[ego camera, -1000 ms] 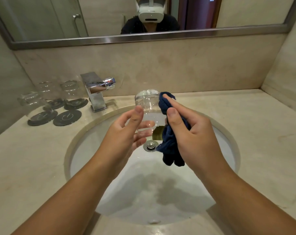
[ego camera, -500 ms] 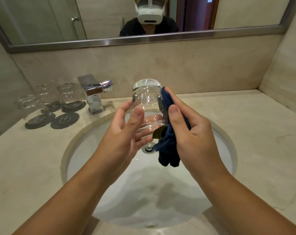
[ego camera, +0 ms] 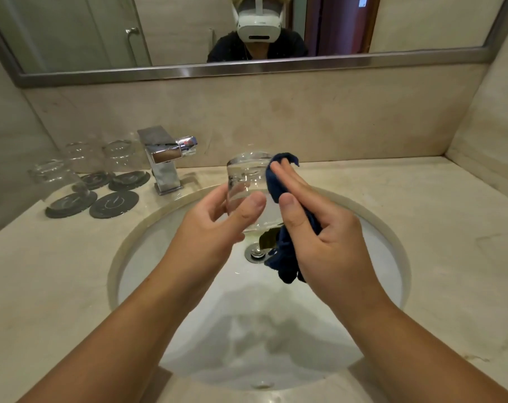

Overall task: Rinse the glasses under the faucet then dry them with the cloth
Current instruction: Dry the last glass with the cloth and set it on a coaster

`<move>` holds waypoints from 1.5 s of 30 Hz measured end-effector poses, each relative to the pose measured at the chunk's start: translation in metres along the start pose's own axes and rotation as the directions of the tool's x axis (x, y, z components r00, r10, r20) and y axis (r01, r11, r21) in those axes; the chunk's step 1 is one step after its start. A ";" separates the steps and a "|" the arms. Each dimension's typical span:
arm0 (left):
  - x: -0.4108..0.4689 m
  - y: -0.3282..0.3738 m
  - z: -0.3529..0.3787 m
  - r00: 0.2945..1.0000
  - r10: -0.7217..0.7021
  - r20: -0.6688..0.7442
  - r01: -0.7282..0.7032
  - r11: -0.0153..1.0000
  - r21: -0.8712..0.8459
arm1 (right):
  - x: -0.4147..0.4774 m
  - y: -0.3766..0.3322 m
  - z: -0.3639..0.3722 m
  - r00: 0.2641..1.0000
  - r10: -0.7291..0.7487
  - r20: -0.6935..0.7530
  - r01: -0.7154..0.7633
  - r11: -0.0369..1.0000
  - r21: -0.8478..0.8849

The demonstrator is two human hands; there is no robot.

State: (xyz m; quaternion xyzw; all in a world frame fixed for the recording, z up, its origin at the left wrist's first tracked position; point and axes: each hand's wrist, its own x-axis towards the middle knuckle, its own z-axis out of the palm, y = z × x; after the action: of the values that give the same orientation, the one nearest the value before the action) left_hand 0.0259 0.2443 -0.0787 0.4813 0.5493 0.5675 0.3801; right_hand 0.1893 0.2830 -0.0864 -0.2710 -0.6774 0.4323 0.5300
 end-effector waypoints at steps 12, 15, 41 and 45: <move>0.003 0.001 -0.002 1.000 -0.008 0.013 0.008 1.000 -0.012 | 0.004 -0.003 -0.004 0.988 0.140 -0.062 -0.128 0.978 0.162; 0.002 0.003 -0.004 1.000 -0.013 -0.016 0.013 1.000 -0.016 | 0.001 -0.007 0.000 0.993 0.098 -0.073 -0.087 0.987 0.139; -0.001 0.002 -0.007 0.994 0.009 0.110 0.012 0.982 -0.191 | 0.010 0.008 -0.001 0.966 0.252 -0.064 -0.229 0.941 0.249; 0.002 0.003 -0.007 0.996 -0.012 0.093 0.021 0.996 -0.092 | 0.013 0.009 -0.003 0.955 0.285 -0.083 -0.251 0.924 0.288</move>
State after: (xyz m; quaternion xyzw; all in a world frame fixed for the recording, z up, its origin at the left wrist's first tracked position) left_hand 0.0191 0.2441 -0.0753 0.4841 0.5082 0.5665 0.4318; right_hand 0.1878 0.2989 -0.0878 -0.3113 -0.5336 0.5727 0.5388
